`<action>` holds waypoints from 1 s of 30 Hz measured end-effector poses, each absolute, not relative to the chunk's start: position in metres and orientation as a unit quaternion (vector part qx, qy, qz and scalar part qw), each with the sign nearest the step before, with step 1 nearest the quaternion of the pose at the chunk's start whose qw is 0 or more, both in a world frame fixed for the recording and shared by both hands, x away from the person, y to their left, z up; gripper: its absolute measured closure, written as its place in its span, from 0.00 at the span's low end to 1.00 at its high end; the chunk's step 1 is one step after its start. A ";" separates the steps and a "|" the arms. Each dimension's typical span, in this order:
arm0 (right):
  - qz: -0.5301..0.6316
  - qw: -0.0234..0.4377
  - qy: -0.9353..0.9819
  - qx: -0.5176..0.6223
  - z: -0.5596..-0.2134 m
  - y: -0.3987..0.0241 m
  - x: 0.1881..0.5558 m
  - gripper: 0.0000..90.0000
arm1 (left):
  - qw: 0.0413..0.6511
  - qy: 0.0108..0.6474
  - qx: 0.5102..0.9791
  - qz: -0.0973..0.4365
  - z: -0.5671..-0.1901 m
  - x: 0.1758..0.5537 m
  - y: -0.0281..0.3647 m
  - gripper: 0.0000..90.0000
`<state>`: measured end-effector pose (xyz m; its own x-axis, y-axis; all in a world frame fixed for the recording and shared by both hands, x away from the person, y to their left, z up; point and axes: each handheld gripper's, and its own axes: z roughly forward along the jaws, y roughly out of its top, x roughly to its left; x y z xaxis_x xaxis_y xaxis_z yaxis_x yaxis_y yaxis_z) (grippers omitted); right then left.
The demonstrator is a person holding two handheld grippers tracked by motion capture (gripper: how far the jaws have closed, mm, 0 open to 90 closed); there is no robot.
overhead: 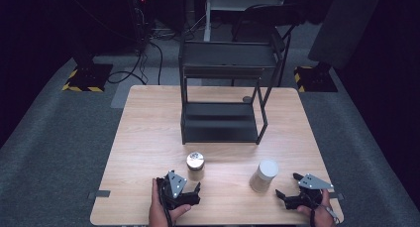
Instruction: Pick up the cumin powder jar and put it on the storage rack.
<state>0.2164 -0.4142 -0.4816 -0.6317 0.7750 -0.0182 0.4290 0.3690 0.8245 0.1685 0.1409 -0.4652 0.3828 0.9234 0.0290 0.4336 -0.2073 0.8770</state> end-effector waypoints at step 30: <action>0.417 0.208 0.800 0.378 -0.482 -0.414 0.216 0.00 | 0.426 0.511 0.676 0.316 -0.470 0.199 0.097 0.28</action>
<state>0.2156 -0.4142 -0.4816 -0.6281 0.7779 -0.0188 0.4302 0.3673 0.8246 0.1994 0.0971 -0.4701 0.2777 0.9606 -0.0079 0.4217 -0.1145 0.8995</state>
